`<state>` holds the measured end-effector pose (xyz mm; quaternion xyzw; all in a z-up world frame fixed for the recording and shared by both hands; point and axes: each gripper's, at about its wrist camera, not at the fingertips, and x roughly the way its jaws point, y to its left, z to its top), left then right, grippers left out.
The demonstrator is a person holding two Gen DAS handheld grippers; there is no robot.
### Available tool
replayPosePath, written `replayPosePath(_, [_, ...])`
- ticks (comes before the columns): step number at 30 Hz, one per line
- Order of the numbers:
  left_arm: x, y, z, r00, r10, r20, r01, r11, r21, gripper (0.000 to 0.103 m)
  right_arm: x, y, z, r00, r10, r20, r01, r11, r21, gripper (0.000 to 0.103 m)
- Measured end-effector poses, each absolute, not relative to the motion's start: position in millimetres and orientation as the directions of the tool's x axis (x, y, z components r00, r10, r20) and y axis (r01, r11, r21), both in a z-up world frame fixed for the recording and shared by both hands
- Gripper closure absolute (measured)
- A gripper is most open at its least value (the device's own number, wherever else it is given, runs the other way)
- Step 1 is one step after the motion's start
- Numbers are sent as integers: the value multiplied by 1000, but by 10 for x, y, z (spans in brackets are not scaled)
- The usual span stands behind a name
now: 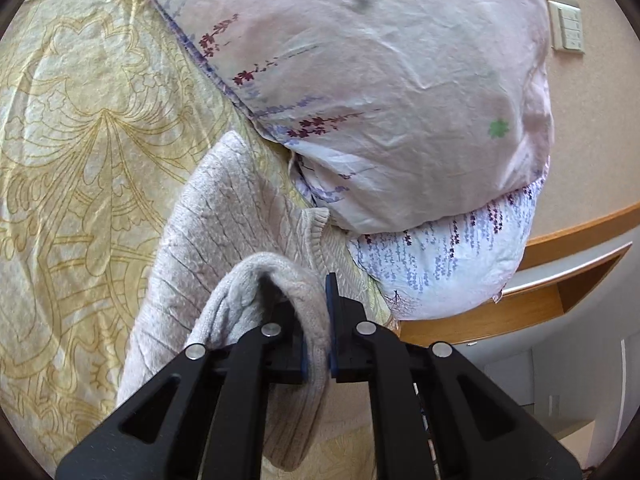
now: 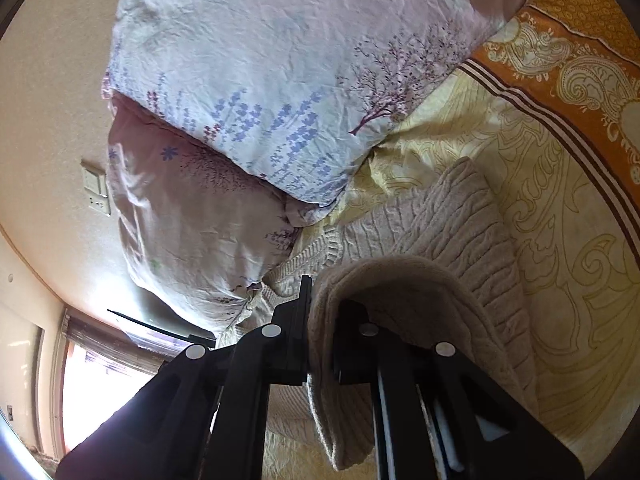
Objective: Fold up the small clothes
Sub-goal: 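Lift the gripped sweater edges with both tools and fold them toward the body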
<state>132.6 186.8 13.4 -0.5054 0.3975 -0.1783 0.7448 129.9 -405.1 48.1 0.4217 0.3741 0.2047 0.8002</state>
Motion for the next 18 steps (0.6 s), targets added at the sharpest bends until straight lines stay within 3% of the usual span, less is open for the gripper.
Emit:
replayPosePath(7, [1412, 1865, -87, 611, -663, -433, -198, 402, -894, 96, 1459, -4125, 216, 572, 659, -489, 98, 537, 838, 93])
replayPosePath(9, [1404, 1864, -79, 604, -669, -434, -197, 402, -894, 93, 1442, -4142, 212, 558, 673, -485, 102, 524, 846, 90])
replayPosePath(13, [1386, 1794, 68, 578, -682, -448, -155, 448, -881, 73, 1347, -4138, 264, 522, 698, -491, 79, 533, 842, 84])
replayPosePath(18, [1330, 1600, 221, 491, -691, -530, -80, 570, -817, 72, 1185, -4108, 274, 478, 714, -512, 65, 553, 831, 84])
